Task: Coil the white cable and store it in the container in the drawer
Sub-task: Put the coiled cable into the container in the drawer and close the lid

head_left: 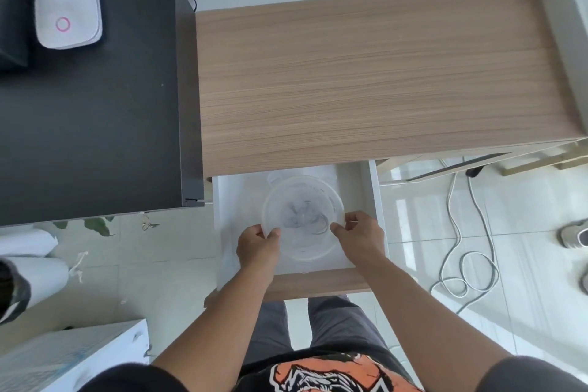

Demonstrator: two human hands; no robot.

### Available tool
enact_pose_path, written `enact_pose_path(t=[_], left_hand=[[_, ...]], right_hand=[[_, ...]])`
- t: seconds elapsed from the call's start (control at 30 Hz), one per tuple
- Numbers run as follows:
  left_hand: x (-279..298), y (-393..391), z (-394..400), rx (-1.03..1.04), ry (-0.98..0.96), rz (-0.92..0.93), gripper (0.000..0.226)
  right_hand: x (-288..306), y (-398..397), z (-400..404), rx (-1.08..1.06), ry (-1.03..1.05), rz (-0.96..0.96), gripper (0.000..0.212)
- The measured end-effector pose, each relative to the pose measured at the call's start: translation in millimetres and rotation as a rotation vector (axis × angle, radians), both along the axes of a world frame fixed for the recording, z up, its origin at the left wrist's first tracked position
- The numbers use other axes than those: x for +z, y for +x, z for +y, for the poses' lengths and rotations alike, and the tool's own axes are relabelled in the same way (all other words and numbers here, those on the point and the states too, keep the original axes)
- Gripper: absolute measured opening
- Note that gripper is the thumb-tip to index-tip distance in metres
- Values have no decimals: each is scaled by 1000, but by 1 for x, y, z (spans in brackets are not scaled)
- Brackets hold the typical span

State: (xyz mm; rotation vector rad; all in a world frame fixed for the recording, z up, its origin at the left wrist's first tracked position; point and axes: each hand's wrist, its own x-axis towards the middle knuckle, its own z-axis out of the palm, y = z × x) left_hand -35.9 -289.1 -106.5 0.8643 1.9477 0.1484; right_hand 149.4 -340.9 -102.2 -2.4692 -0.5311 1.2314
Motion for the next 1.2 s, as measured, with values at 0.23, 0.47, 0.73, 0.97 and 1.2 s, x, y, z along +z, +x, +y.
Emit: enact_pose_path(t=[0.23, 0.47, 0.73, 0.97, 1.2], left_hand=[[2, -14, 10, -160, -77, -1, 21], [28, -3, 30, -760, 401, 279, 64], [16, 18, 47, -889, 299, 254, 75], [12, 21, 64, -941, 206, 248, 78], [-1, 23, 76, -841, 146, 128, 79]], right_hand=[[0, 0, -3, 58, -17, -16, 29], [19, -6, -31, 563, 75, -356, 90], [8, -45, -45, 692, -77, -401, 142], [-8, -44, -34, 906, -65, -449, 142], [-12, -43, -32, 817, 0, -375, 135]])
